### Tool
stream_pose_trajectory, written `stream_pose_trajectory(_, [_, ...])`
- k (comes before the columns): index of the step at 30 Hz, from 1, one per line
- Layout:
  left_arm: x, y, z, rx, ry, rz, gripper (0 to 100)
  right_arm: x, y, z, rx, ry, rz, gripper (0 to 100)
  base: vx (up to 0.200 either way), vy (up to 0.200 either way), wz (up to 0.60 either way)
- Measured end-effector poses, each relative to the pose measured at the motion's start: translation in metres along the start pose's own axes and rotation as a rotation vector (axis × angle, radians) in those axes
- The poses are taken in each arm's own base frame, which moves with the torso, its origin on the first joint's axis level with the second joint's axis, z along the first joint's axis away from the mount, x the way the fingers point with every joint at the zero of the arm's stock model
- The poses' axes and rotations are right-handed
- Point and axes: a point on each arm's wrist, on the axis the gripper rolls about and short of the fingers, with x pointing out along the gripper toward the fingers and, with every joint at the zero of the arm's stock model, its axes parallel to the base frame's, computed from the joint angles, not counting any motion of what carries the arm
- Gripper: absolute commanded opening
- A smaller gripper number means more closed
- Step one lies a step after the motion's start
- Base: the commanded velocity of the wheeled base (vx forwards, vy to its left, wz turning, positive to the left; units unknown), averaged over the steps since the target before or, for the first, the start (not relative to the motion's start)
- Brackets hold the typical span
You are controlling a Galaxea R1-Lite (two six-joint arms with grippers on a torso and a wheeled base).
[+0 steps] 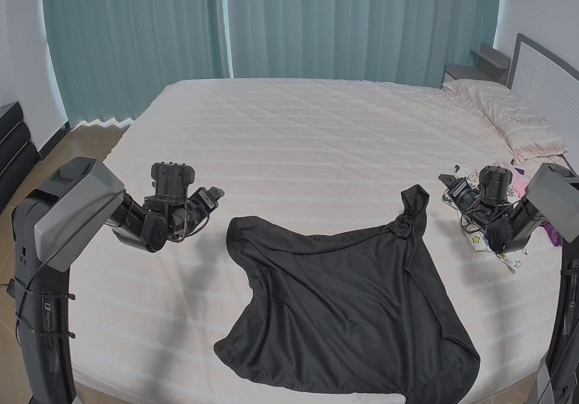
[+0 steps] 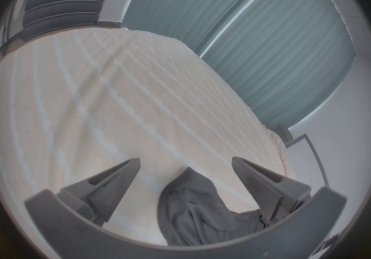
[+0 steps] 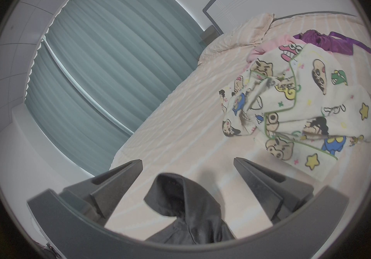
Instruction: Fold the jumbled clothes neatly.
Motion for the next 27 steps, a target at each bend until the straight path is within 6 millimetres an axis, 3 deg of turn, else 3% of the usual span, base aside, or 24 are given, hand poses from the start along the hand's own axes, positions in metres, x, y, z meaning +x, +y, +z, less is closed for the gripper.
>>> stream_pose_trajectory(7, [-0.031, 0.018, -0.012, -0.011, 0.08, 0.028, 100, -0.037, -0.011, -0.009, 0.001, 0.109, -0.019, 100, 0.0, 0.0, 0.0])
stream_pose_trajectory(19, [-0.113, 0.026, -0.061, -0.122, 0.231, -0.03, 100, -0.128, -0.03, -0.037, -0.028, 0.266, 0.003, 100, 0.0, 0.0, 0.0])
stream_pose_trajectory(27, [-0.134, 0.026, -0.073, -0.176, 0.28, -0.077, 100, -0.143, -0.03, -0.052, -0.069, 0.268, 0.074, 100, 0.0, 0.0, 0.0])
